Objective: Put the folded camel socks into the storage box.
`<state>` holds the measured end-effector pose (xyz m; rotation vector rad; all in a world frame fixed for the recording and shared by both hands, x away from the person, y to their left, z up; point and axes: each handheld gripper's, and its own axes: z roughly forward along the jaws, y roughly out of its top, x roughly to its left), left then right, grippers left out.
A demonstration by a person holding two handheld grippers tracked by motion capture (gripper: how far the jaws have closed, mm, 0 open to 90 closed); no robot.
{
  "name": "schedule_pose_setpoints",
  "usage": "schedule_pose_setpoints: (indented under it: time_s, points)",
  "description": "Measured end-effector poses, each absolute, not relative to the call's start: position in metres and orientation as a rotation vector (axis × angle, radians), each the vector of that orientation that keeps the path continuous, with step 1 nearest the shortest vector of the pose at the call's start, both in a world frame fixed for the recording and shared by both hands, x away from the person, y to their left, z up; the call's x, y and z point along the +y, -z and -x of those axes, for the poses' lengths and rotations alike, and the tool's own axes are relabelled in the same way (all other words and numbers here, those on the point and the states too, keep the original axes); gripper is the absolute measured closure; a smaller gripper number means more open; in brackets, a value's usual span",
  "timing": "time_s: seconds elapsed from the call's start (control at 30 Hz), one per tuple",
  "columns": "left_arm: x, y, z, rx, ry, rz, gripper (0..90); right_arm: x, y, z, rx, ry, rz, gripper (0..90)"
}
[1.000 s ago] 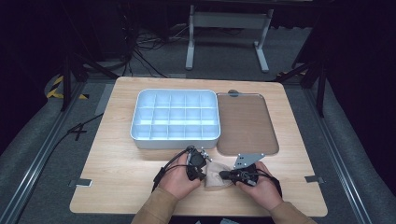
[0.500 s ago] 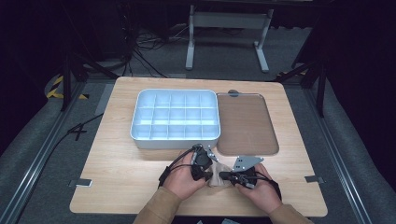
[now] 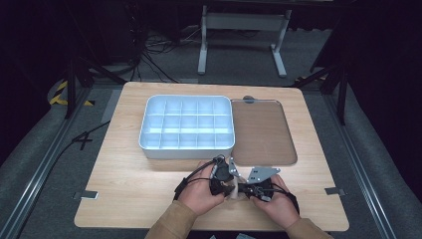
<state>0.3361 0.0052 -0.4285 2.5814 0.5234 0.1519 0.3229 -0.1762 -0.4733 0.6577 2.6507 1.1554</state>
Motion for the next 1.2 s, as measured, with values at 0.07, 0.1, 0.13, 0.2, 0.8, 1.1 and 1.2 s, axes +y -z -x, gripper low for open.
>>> schedule_pose_setpoints:
  time_s: [0.07, 0.1, 0.13, 0.2, 0.8, 1.1, 1.2]
  points:
    - [0.006, 0.429, -0.337, 0.518, -0.147, -2.583, 61.7, -0.176, 0.474, -0.321, 2.643, -1.158, -0.652, 89.4]
    - [0.007, 0.428, -0.338, 0.508, -0.146, -2.586, 61.6, -0.176, 0.473, -0.321, 2.638, -1.153, -0.646, 89.2]
    - [0.007, 0.428, -0.337, 0.530, -0.133, -2.581, 61.3, -0.176, 0.473, -0.321, 2.635, -1.147, -0.633, 88.7]
    - [0.008, 0.428, -0.338, 0.528, -0.130, -2.582, 61.1, -0.176, 0.471, -0.320, 2.640, -1.135, -0.631, 87.2]
    - [0.006, 0.428, -0.338, 0.528, -0.107, -2.580, 61.6, -0.227, 0.447, -0.324, 2.638, -0.978, -0.942, 82.1]
    - [0.005, 0.427, -0.338, 0.530, -0.111, -2.573, 61.5, -0.213, 0.459, -0.322, 2.691, -0.897, -0.903, 82.8]
    - [0.005, 0.426, -0.338, 0.534, -0.115, -2.566, 62.0, -0.210, 0.462, -0.322, 2.700, -0.917, -0.903, 82.8]
